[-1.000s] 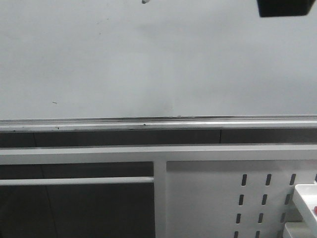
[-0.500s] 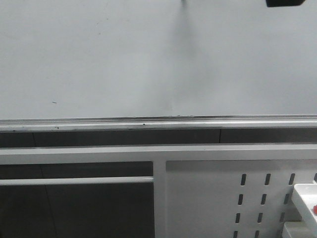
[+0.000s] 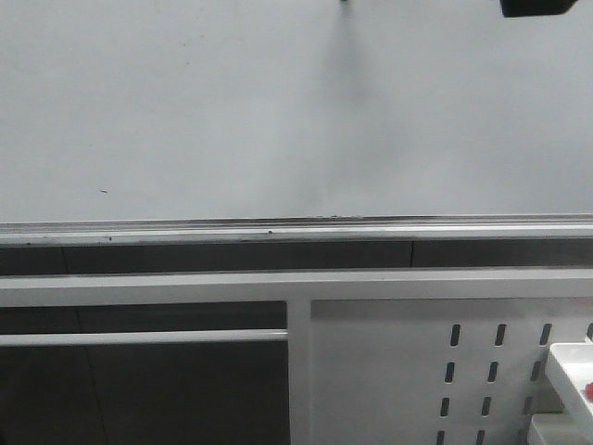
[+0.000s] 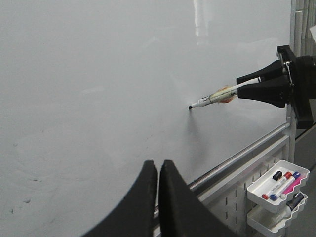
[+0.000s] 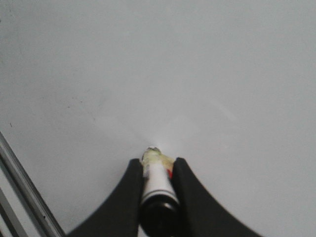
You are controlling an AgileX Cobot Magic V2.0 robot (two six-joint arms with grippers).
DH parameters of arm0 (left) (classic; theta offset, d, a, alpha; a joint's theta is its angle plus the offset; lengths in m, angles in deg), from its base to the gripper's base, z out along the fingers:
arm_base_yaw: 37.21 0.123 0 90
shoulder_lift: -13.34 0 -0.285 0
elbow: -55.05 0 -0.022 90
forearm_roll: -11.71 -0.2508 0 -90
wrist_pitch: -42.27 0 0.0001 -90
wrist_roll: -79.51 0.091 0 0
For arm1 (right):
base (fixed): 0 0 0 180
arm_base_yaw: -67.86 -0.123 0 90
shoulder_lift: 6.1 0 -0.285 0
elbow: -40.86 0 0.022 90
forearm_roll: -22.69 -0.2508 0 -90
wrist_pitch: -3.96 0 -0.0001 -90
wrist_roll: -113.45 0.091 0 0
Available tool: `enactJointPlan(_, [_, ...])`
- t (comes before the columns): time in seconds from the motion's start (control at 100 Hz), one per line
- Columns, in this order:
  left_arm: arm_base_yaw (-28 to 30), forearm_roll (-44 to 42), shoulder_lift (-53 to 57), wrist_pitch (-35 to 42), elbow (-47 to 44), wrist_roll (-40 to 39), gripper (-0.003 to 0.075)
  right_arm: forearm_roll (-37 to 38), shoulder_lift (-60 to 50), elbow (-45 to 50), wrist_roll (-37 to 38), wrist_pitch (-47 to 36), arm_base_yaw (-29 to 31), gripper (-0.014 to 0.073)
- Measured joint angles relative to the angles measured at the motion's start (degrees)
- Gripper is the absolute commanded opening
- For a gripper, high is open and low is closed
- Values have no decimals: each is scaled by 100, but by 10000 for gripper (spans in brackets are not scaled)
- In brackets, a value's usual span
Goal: Write number 1 on whiteboard
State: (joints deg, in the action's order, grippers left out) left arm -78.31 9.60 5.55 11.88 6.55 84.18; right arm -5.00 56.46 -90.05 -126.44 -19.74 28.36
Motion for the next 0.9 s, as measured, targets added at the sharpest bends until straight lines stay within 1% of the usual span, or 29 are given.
enactJointPlan(0.13, [0, 0, 0, 0, 0, 0, -20, -224, 289, 36, 0, 258, 4, -69])
enactJointPlan(0.32, [0, 0, 0, 0, 0, 0, -20, -789, 945, 72, 0, 652, 63, -69])
enactJointPlan(0.48, [0, 0, 0, 0, 0, 0, -20, -803, 1176, 72, 0, 639, 63, -69])
enactJointPlan(0.68, [0, 0, 0, -8, 0, 0, -20, -803, 1164, 72, 0, 630, 63, -71])
enactJointPlan(0.73, [0, 46, 0, -8, 0, -10, -20, -873, 1084, 58, 0, 713, -20, -71])
enactJointPlan(0.8, [0, 162, 0, -8, 0, -10, -20, -968, 796, -94, 0, 1046, -233, -71])
enactJointPlan(0.9, [0, 351, -6, -22, 0, -10, -19, -978, 249, -473, 0, 2078, -746, -71])
